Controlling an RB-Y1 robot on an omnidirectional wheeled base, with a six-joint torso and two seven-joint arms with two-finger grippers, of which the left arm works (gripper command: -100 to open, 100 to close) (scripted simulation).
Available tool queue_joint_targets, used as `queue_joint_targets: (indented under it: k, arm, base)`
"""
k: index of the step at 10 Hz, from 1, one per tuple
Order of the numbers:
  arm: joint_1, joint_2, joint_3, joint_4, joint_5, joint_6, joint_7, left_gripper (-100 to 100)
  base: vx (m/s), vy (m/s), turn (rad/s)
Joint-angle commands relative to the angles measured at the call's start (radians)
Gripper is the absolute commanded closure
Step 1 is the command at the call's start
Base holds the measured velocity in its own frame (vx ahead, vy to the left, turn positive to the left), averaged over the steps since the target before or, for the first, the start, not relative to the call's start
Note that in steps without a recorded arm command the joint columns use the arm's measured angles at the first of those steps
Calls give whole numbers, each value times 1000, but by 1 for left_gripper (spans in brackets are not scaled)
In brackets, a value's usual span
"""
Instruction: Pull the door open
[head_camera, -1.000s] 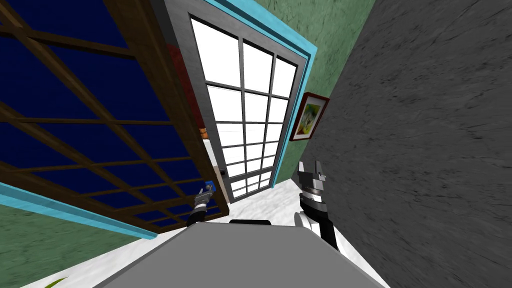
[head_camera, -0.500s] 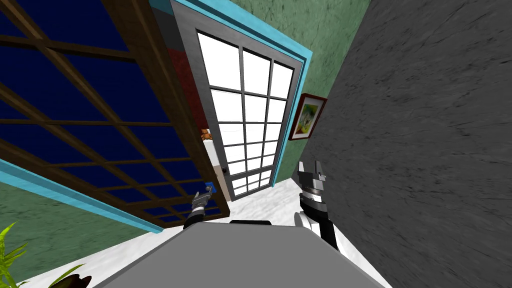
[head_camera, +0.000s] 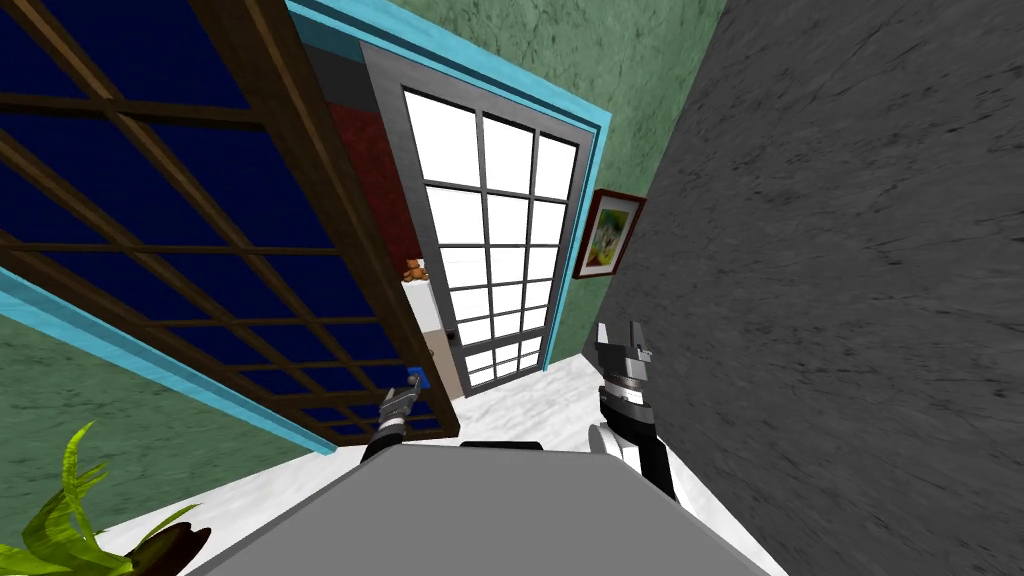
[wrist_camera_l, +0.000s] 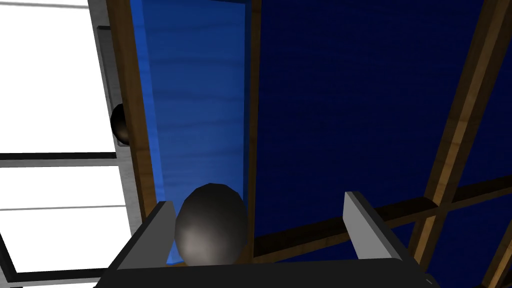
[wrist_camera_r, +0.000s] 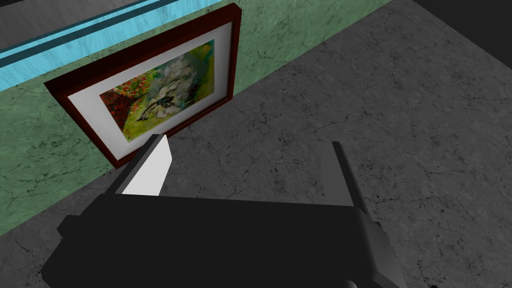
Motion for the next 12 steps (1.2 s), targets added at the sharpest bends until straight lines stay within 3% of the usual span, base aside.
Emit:
queue_joint_targets:
  k: [1, 3, 4, 5, 6, 12]
  arm:
    - [50, -7, 8, -50, 2, 47, 6, 100]
    - [60, -7, 8, -64, 2, 47, 6, 100]
    - [73, 0, 3, -58, 18, 47, 47, 100]
    - [73, 0, 3, -89, 18, 47, 47, 100]
    - [73, 0, 3, -61, 18, 47, 47, 100]
    - [97, 15, -12, -48, 51, 45, 137, 100]
  base:
    - [-43, 0, 23]
    - [-6, 7, -2]
    - [-62, -7, -5]
    - [-82, -17, 8]
    - [-48, -14, -2]
    - [-69, -6, 18]
